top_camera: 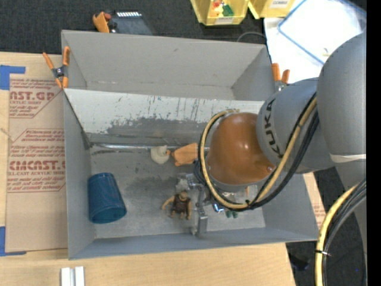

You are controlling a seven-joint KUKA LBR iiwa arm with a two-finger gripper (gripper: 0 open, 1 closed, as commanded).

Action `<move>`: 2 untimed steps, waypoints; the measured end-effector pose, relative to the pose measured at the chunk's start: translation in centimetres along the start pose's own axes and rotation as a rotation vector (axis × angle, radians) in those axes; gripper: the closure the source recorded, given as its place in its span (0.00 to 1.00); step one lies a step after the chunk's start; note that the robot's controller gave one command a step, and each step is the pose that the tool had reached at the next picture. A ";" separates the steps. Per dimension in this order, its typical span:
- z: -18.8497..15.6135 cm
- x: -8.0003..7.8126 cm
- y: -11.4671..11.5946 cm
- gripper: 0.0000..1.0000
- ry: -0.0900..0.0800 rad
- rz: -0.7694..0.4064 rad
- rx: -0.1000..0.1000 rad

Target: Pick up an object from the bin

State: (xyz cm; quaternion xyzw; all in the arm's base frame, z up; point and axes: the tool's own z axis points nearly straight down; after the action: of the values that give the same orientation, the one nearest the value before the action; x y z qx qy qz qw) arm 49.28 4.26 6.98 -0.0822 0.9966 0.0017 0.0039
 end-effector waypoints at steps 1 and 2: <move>-0.1 -0.4 1.0 1.00 0.007 -0.287 0.000; -0.1 -0.4 1.0 1.00 0.007 -0.287 -0.001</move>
Offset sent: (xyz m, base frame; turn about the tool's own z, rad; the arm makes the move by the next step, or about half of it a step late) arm 0.0000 0.0000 0.0000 0.0000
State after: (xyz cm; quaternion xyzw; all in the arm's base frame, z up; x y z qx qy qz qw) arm 49.52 5.33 7.08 -0.2241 0.9746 0.0011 0.0009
